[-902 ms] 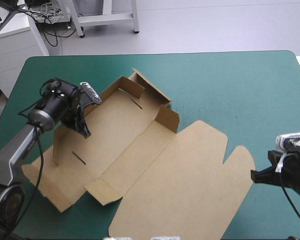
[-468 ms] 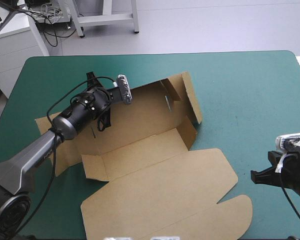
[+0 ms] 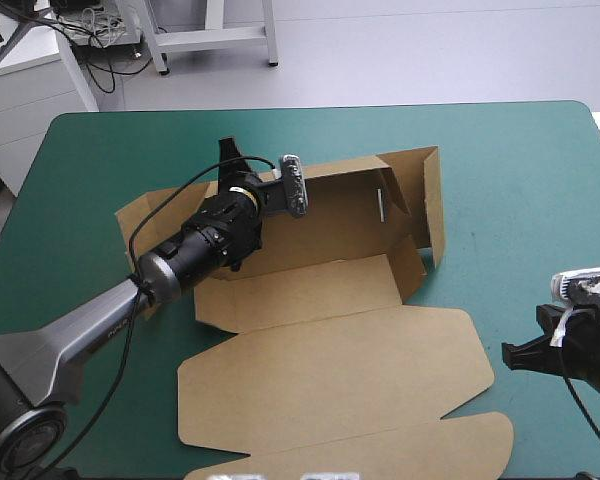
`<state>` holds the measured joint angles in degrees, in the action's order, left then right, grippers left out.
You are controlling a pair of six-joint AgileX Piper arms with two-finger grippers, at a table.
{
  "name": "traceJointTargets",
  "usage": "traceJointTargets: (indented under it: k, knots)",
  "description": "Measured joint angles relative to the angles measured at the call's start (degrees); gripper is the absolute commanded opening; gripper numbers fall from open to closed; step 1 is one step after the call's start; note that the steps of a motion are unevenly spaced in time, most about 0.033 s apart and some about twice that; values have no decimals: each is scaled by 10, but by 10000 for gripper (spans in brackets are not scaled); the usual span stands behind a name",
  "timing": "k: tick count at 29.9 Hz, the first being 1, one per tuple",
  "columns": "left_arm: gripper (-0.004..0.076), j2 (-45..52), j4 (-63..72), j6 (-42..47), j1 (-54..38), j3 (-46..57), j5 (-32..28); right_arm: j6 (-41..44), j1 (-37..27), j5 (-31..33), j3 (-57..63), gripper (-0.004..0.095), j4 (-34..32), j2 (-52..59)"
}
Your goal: Fold the box
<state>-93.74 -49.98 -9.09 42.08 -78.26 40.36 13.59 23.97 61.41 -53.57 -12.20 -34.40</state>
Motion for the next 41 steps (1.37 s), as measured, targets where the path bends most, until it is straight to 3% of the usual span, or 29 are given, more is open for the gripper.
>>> traceJointTargets:
  k: [5,23,31,41]
  knots:
    - [-10,-2,-55,70,24,0,-42,0,0,1,0,-20,0,0]
    - [-10,-8,-222,163,73,29,-60,0,0,1,0,-20,-1,0]
    - [-10,-8,-438,321,116,123,0,0,0,1,0,-20,-1,0]
    - [-10,-7,-471,380,165,158,55,0,0,7,0,-16,-6,0]
